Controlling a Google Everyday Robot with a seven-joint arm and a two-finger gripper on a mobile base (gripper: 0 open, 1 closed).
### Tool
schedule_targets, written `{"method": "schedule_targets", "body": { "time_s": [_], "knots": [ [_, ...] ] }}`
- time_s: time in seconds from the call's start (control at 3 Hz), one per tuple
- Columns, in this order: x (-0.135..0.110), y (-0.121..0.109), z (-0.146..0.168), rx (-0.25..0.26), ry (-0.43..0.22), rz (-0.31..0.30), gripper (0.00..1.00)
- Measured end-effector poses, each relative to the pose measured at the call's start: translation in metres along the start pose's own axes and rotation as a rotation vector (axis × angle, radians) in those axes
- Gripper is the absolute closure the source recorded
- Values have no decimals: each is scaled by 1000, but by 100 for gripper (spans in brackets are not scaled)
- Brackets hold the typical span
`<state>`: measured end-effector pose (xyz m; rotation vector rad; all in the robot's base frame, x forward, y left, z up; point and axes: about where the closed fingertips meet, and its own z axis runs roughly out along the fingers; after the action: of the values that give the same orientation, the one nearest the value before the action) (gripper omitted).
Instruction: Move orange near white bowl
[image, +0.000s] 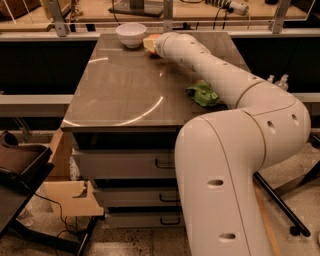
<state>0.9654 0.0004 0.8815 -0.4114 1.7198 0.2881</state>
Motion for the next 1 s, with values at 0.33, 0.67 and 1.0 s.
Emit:
{"method": "schedule_targets", "body": {
  "time_s": [0.33,0.67,1.0],
  "knots": [
    [1,2,1,-3,2,0,36],
    [2,4,3,-5,3,1,13],
    [3,6,4,-7,4,1,0]
  ]
}}
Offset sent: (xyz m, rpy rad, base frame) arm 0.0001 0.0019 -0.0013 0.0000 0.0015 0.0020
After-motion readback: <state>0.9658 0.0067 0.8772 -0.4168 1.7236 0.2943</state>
